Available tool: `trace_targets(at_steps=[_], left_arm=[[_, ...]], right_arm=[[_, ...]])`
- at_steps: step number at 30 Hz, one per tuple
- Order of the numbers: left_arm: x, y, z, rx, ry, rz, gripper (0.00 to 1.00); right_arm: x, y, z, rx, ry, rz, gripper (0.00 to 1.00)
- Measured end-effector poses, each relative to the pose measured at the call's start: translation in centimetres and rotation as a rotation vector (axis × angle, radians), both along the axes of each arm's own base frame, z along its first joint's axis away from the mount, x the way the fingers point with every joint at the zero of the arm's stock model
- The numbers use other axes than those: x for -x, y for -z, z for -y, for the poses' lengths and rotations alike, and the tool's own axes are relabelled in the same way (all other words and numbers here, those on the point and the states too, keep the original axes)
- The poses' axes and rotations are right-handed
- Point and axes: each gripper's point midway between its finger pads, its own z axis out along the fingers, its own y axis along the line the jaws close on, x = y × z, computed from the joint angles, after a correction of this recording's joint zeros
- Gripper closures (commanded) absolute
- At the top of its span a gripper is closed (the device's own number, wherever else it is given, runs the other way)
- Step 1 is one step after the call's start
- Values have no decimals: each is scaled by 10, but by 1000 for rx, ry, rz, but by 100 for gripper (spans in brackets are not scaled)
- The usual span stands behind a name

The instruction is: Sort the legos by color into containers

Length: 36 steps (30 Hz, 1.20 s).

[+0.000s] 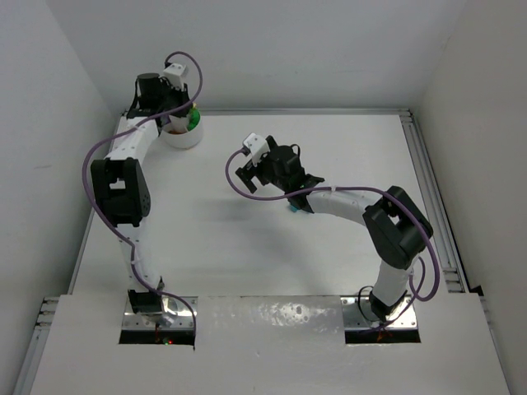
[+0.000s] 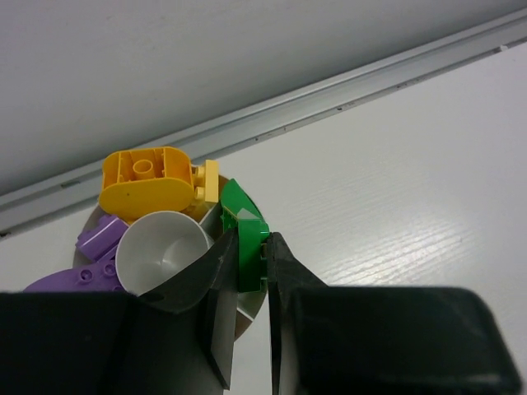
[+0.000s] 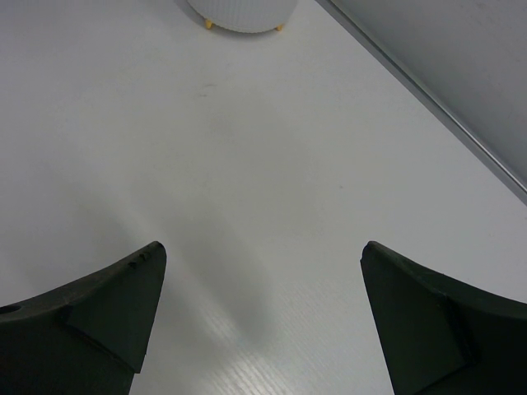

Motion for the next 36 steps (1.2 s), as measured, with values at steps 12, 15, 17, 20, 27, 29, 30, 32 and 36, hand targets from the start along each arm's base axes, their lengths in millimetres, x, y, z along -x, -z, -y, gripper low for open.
trace_targets(at_steps=[12,15,17,20,27,29,30,32,36], left_arm=[[-12,12,-15,22,-164,-3,100],[-12,13,-16,35,-181,-5,100],[-12,14,-15,40,-182,-9,100],[-11,16,-14,54,-179,-15,100],[-10,15,-9,66,-160,-19,100],[-10,16,-7,66,-157,-20,100],[-10,16,-7,66,-156,-20,100],[-9,19,-6,69,-155,-27,100],[-4,33,-6,67,-156,-57,100]], right_arm=[[0,0,0,0,0,0,1],[0,0,0,1,0,0,1],[0,0,0,2,-1,2,1],[0,-1,0,3,-1,2,1],[0,-2,1,3,-1,3,1],[0,-2,1,3,-1,3,1],[0,-1,1,3,-1,3,1],[0,-2,1,3,-2,4,1],[0,-1,1,6,-3,5,1]])
